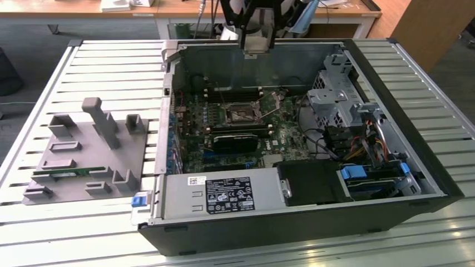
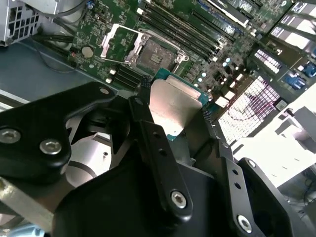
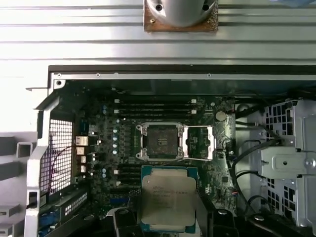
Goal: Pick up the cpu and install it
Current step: 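Place the cpu into insertion slot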
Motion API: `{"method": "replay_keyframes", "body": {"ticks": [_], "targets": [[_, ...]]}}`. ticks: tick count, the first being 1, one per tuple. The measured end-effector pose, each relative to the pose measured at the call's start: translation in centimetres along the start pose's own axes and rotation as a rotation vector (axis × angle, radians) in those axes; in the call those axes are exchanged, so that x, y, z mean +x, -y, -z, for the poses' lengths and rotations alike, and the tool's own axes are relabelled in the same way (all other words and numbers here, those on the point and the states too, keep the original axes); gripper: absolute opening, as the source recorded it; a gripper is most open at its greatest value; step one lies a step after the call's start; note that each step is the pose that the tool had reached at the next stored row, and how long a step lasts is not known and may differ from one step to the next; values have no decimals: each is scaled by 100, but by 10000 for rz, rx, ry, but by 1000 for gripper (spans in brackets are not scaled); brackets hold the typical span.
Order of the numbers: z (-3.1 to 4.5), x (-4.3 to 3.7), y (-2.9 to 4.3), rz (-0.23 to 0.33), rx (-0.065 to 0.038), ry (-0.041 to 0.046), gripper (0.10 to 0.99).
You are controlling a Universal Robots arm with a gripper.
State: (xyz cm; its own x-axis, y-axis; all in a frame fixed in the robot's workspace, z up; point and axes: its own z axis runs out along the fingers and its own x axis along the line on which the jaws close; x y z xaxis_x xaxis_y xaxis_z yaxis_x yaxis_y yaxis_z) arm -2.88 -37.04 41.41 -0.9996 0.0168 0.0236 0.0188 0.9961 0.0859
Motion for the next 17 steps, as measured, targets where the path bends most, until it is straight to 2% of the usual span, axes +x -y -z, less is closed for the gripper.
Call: {"method": "replay_keyframes", "body": {"ticks": [17], "targets": [[-18, -2, 0, -2090, -50, 180, 529]]}}
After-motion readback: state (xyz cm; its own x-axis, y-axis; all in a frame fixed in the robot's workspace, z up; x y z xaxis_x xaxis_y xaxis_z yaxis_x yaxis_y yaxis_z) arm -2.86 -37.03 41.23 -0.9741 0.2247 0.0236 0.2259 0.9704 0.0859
